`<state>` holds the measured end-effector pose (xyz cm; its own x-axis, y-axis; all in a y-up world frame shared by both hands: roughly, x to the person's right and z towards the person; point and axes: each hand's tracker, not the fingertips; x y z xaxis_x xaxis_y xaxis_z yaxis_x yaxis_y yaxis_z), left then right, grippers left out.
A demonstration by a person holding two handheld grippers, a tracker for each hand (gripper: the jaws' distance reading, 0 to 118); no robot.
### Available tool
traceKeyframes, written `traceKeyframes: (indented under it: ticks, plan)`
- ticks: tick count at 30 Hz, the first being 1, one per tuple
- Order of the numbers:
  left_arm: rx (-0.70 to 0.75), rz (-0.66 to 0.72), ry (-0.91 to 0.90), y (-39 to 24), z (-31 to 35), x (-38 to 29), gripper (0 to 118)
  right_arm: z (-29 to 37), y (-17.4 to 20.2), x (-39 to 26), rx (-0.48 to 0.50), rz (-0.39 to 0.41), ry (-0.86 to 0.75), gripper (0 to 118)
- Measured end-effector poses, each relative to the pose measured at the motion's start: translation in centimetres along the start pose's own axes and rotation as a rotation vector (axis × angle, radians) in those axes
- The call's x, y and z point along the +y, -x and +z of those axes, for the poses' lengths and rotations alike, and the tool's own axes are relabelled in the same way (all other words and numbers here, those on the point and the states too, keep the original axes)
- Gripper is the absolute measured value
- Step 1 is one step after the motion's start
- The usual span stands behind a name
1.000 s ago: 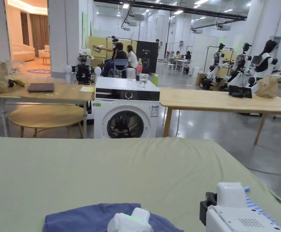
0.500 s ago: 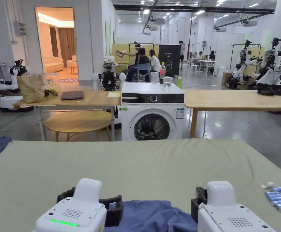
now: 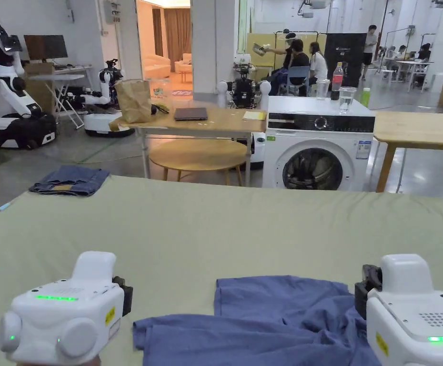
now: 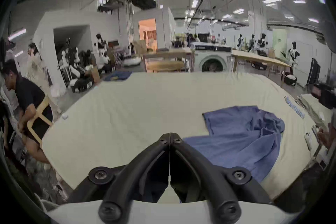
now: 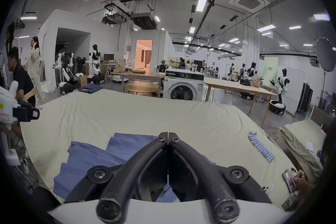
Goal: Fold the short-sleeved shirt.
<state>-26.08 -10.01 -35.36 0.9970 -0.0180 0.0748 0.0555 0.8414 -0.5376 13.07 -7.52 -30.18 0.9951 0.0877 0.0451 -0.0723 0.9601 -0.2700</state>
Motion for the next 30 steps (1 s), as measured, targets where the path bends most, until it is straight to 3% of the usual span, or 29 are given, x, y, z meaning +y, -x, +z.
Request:
traceKeyframes:
  ticks: [7, 8, 9, 10, 11, 13, 17, 19, 21, 22, 25, 26, 27, 28, 30]
  plan:
    - [-0.026, 0.038, 0.324, 0.0, -14.2, 0.7, 3, -2.3, -2.0, -1.3, -0.046, -0.012, 0.046, 0]
    - [-0.026, 0.028, 0.363, 0.0, -15.3, 1.0, 35, -2.7, -2.4, -1.6, -0.053, -0.013, 0.056, 0]
    - [-0.047, 0.033, 0.41, -0.1, -16.8, 1.2, 99, -3.1, -2.7, -1.7, -0.059, -0.015, 0.063, 0]
    - [-0.087, 0.063, 0.455, -0.1, -18.4, 1.1, 118, -3.4, -3.0, -2.0, -0.066, -0.019, 0.07, 0]
    - [-0.124, 0.098, 0.489, 0.1, -19.7, 0.9, 115, -3.7, -3.4, -2.2, -0.075, -0.027, 0.077, 0]
    - [-0.047, 0.153, 0.547, 0.4, -21.4, 1.3, 113, -4.1, -4.1, -2.6, -0.085, -0.043, 0.086, 0]
    - [0.01, 0.126, 0.689, 1.1, -24.3, 0.2, 108, -4.6, -5.2, -3.3, -0.101, -0.064, 0.105, 0]
    - [0.018, 0.164, 0.738, 1.6, -25.4, -0.5, 82, -4.5, -5.5, -3.6, -0.107, -0.066, 0.109, 0]
    - [0.004, 0.243, 0.728, 2.4, -25.6, -0.7, 76, -4.4, -5.8, -3.7, -0.105, -0.067, 0.114, 0]
    - [0.015, 0.256, 0.723, 2.6, -25.4, -0.7, 58, -4.3, -5.9, -3.9, -0.109, -0.061, 0.115, 0]
    - [-0.016, 0.231, 0.703, 2.5, -24.7, -0.2, 42, -4.1, -6.7, -4.1, -0.121, -0.065, 0.111, 0]
    - [-0.024, 0.242, 0.665, 2.7, -24.6, -0.1, 30, -3.9, -7.0, -4.2, -0.12, -0.081, 0.114, 0]
    - [-0.021, 0.275, 0.639, 2.8, -24.6, -0.2, 0, -3.8, -7.3, -4.2, -0.121, -0.09, 0.114, 0]
    - [-0.013, 0.315, 0.639, 2.7, -24.8, -0.2, 0, -3.6, -7.5, -4.4, -0.124, -0.092, 0.113, 0]
    - [-0.036, 0.245, 0.684, 1.9, -25.1, -0.5, 0, -3.4, -8.0, -4.7, -0.131, -0.087, 0.119, 0]
